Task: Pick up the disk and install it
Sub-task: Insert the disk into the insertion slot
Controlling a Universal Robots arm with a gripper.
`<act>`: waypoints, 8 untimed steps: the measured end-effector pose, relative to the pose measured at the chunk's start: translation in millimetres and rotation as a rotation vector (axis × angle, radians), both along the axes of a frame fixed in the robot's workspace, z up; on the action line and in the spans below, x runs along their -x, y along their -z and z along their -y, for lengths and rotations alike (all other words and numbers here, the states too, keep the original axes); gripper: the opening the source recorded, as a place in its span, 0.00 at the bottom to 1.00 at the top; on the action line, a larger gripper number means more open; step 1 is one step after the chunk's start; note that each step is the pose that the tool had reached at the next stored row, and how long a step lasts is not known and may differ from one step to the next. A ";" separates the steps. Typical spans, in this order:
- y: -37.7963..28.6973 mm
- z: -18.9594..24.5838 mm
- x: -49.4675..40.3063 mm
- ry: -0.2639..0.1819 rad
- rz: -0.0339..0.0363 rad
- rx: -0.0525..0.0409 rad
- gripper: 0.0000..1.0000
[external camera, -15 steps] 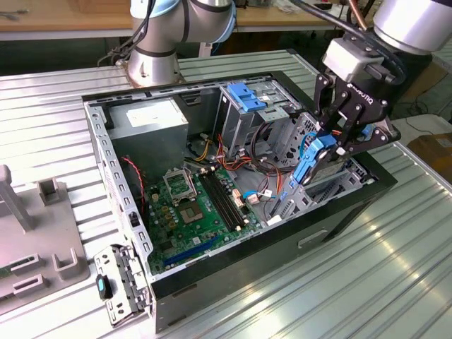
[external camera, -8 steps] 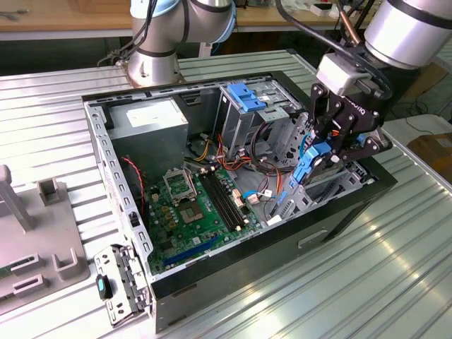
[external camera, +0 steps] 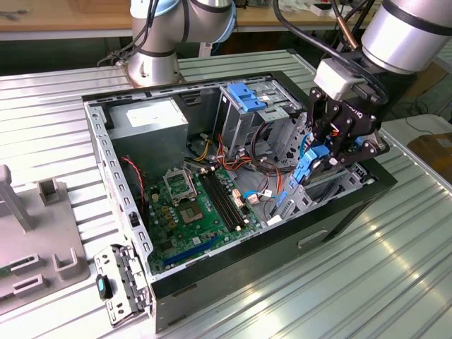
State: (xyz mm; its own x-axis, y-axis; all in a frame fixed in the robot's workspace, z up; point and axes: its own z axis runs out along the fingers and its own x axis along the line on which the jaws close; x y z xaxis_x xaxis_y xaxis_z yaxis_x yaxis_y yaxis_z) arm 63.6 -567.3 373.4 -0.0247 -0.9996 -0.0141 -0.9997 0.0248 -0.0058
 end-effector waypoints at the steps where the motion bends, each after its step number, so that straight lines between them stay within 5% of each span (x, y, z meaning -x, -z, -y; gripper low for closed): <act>1: 0.0 0.0 0.0 0.000 0.0000 -0.0001 0.44; 2: 0.0 0.0 0.0 0.000 0.0000 0.0000 0.50; 8: 0.2 0.0 -1.7 0.000 0.0000 0.0000 0.50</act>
State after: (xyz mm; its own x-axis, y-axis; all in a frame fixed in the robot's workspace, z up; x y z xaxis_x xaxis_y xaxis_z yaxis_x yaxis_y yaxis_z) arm 65.3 -567.3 373.2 -0.0246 -0.9996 -0.0142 -0.9997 0.0247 -0.0058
